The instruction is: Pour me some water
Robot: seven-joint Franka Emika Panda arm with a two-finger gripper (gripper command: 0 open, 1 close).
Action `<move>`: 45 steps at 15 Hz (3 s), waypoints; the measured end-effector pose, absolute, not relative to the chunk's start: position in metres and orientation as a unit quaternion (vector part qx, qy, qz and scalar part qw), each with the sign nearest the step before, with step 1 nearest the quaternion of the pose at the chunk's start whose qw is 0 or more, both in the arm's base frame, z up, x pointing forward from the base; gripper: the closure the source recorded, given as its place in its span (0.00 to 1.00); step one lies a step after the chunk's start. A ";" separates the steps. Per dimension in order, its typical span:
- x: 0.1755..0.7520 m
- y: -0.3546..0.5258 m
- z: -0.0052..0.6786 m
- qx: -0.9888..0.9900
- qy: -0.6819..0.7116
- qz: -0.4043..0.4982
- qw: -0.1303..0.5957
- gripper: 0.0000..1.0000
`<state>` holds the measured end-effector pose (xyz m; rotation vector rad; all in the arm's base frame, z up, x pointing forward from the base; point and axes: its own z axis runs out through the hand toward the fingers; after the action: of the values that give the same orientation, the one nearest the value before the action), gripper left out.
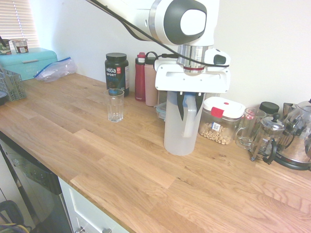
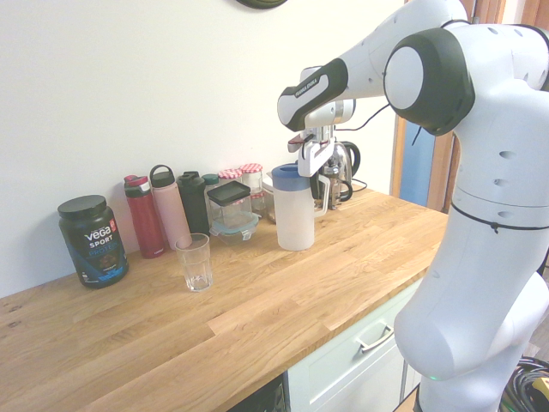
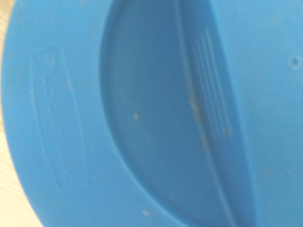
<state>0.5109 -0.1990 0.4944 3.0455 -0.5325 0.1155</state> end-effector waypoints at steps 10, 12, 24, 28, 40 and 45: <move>0.479 -0.204 0.535 0.988 -0.149 0.031 0.020 1.00; 0.456 -0.195 0.564 0.994 -0.105 0.023 0.024 1.00; 0.456 -0.057 0.592 0.981 0.065 -0.037 0.178 1.00; 0.472 -0.007 0.580 0.975 0.075 -0.047 0.205 1.00; 0.527 0.080 0.550 0.962 0.078 -0.077 0.251 1.00; 0.540 0.082 0.545 0.951 0.075 -0.113 0.278 1.00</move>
<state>0.5400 0.0823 0.5445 2.5526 0.2010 -0.3022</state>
